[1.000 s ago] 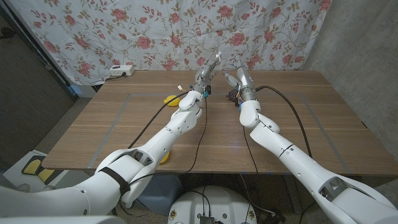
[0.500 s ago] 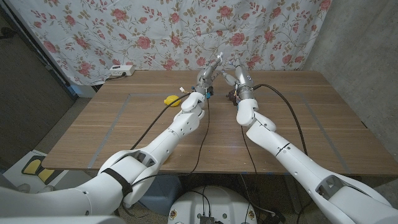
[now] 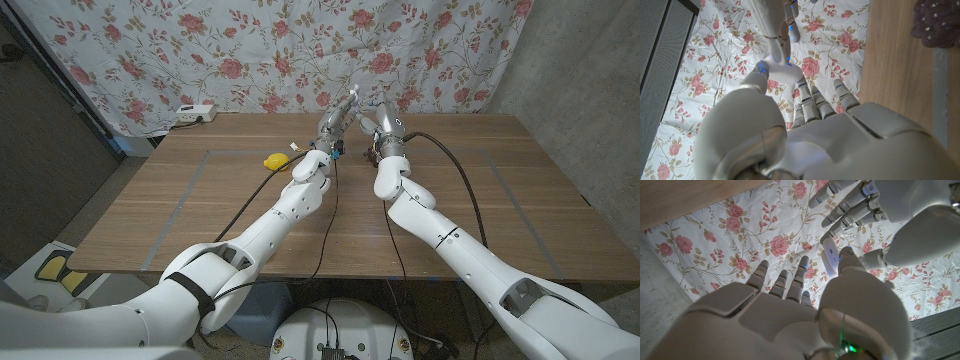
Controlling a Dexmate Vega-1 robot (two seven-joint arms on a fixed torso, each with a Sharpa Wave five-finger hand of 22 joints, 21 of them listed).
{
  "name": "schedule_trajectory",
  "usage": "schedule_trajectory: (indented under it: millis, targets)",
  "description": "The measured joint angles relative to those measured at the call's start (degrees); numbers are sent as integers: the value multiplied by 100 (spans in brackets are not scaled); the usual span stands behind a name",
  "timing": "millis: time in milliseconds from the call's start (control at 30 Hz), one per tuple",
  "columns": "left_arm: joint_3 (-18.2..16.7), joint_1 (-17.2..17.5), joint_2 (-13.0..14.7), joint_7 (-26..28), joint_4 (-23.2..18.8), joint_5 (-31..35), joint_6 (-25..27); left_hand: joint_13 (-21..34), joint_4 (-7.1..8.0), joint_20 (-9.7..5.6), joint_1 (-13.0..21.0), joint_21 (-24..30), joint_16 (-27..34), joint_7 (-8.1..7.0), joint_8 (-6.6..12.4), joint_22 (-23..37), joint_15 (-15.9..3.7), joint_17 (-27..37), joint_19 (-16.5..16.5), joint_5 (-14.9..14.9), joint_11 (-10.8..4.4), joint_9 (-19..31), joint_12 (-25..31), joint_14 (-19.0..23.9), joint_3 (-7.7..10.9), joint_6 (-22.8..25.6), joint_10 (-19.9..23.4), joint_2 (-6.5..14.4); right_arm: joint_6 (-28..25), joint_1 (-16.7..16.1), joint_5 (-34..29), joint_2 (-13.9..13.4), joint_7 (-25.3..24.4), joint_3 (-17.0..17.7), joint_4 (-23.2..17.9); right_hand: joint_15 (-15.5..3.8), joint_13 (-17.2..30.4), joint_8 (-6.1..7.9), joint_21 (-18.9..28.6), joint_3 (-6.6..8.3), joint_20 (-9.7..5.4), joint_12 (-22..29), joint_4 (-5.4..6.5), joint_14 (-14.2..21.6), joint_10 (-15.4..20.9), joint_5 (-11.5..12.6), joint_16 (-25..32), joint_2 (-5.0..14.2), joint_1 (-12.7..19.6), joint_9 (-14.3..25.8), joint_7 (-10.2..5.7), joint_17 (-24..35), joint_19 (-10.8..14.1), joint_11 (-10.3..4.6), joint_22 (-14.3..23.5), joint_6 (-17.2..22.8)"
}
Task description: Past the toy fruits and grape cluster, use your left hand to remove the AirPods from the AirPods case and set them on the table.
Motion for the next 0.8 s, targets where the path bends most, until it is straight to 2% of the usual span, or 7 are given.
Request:
schedule_trajectory:
  millis: [267, 400, 800]
  targets:
    - [-21, 3, -12, -220, 65, -157, 0, 0, 0, 0, 0, 0, 0, 0, 0, 0, 0, 0, 0, 3, 0, 0, 0, 0, 0, 0, 0, 0, -323, 109, -289, 84, -106, -155, 85, 32, 90, 0, 0, -15, 1, 0, -16, -32, -205, 0, -48, 0, 0, 3, 50, 26, -2, 77, 0, 12]
    - [-21, 2, -14, -298, 92, -204, 11, 0, -1, 0, 1, 0, 0, 0, 0, 0, 0, 0, 0, 7, 0, 0, 0, 0, -1, 0, -1, 0, -428, 137, -416, 95, -131, -209, 109, 64, 168, 0, -23, -47, 72, 0, -48, -106, -410, 0, -93, 0, 0, 13, 49, 26, -73, 83, -1, 12]
    - [-11, -1, 5, -462, 99, -322, 91, 0, -1, 1, 2, 0, -1, -31, 0, -1, -31, 1, 0, 8, -1, 0, 0, -33, -1, 31, -1, -1, -608, 231, -632, 188, -145, -363, 232, 43, 292, 0, -23, -45, 102, 163, -46, -146, -444, 0, -93, 50, -50, 13, 112, 80, -104, 55, -1, 12]
